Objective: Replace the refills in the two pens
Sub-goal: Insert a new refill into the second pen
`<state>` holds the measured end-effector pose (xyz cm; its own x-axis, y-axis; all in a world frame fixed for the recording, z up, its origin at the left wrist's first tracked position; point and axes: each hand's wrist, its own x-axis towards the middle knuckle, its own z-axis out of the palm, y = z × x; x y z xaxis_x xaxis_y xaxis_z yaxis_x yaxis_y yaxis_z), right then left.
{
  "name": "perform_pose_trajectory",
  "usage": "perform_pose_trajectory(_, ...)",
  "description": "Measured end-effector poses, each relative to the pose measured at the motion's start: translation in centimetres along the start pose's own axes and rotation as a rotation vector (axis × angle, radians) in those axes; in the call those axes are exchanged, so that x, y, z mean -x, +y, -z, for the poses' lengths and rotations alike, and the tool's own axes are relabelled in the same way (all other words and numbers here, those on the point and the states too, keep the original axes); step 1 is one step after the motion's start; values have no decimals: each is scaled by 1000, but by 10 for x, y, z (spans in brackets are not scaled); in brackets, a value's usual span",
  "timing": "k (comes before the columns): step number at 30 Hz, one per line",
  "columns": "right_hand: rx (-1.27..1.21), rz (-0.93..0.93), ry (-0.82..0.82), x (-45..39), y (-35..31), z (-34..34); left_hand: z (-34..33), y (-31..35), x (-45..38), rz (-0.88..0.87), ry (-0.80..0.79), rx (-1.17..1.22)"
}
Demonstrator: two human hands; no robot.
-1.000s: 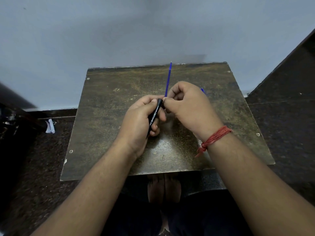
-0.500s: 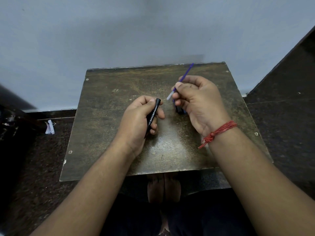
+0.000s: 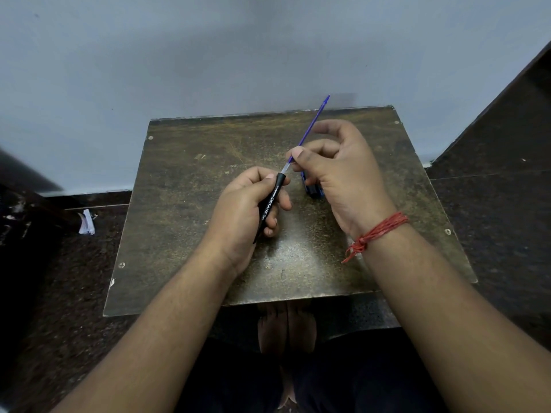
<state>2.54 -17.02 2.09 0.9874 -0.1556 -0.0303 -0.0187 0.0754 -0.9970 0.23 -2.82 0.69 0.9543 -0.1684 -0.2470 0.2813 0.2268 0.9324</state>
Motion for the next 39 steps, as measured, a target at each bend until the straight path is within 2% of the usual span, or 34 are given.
perform_pose_trajectory(6, 103, -5, -142, 4, 0, -1, 1, 1, 1, -32, -22, 14)
perform_pose_trajectory(17, -2, -12, -28, 0, 0, 2, 0, 1, 2, -49, -73, -21)
perform_pose_trajectory(23, 166, -21, -191, 0, 3, 5, 0, 1, 2, -45, -59, -33)
perform_pose_trajectory(28, 149, -30, -46, -3, 0, 12, 1, 2, 2, -46, -42, -50)
perform_pose_trajectory(39, 179, -14, -94, 1, -1, 8, 0, 2, 2, -33, -30, -45)
